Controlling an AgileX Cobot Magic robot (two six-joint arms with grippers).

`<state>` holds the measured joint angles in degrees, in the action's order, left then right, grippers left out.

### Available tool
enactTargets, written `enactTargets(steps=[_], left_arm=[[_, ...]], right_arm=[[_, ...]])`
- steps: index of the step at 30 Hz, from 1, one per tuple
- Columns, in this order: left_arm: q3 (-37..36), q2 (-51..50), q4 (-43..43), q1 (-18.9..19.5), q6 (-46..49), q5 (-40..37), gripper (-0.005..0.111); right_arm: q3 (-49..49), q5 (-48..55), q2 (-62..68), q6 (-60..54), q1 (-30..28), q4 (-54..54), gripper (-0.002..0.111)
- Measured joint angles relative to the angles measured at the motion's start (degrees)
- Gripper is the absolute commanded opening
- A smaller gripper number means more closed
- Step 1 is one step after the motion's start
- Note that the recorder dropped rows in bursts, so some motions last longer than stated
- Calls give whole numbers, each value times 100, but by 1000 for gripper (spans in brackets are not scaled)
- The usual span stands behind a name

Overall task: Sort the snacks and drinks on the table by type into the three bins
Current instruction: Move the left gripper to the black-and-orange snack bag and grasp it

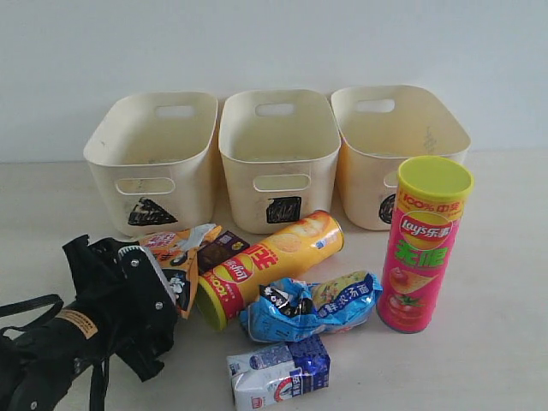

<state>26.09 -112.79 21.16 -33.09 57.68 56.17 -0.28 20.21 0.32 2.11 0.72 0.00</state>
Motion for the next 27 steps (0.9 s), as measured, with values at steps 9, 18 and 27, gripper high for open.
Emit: enactTargets(steps=[9, 18, 27], left_arm=[[164, -263, 118, 0, 189, 22, 58], [379, -422, 162, 0, 215, 165, 4], [183, -427, 162, 0, 257, 428, 4]], right_arm=[[0, 0, 0, 0, 0, 0, 1], [0, 0, 0, 0, 0, 0, 1], [0, 0, 0, 0, 0, 0, 1]])
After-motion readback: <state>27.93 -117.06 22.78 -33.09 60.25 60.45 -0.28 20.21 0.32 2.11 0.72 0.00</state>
